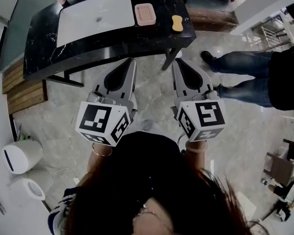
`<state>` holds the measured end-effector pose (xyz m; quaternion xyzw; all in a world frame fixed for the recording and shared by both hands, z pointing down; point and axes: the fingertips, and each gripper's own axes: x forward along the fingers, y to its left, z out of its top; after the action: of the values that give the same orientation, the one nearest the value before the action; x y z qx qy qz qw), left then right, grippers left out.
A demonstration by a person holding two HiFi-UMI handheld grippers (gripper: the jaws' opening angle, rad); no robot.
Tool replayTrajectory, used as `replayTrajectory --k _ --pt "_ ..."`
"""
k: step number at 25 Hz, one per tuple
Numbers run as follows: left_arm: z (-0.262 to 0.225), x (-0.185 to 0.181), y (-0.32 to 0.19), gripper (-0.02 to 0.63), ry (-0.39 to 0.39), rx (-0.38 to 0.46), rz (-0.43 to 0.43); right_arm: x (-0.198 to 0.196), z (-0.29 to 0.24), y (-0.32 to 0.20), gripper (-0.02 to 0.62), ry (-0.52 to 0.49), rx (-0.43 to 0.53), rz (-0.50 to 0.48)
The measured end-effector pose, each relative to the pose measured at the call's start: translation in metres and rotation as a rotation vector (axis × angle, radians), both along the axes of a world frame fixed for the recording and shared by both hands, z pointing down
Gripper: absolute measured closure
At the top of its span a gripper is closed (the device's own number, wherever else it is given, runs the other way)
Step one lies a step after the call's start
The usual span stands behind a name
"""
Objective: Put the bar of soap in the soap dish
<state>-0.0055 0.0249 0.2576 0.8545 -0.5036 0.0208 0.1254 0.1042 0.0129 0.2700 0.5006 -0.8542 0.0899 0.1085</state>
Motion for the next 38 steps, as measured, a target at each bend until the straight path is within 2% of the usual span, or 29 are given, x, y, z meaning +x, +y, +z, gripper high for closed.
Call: replayTrajectory --k 10,16,21,28,30,38 --pt "-0.008 -0.038 -0.108 0.611 0.005 -0.005 0.109 -0.013 0.0 -0.083 0.586 0.052 -0.046 0.166" --pt "0.002 -0.048 -0.147 0.611 0.012 -0.055 0.184 -0.018 0.001 -0.117 0.586 0.071 -0.071 0.246" --pt "0.008 -0.051 -0.168 0.611 0.022 -0.079 0.219 -0.018 0.004 -0.131 0.586 0.092 -0.082 0.277" --pt "0.016 -0.052 -0.196 0.611 0.027 -0.094 0.214 -0.003 0.02 -0.155 0.584 0.107 -0.119 0.306" --pt "0.019 -0.053 -0.206 0.611 0.022 -0.097 0.202 0.003 0.028 -0.166 0.553 0.11 -0.14 0.302" --pt "0.031 -0.048 -0.256 0.611 0.014 -0.122 0.173 0.026 0.071 -0.211 0.513 0.133 -0.252 0.3"
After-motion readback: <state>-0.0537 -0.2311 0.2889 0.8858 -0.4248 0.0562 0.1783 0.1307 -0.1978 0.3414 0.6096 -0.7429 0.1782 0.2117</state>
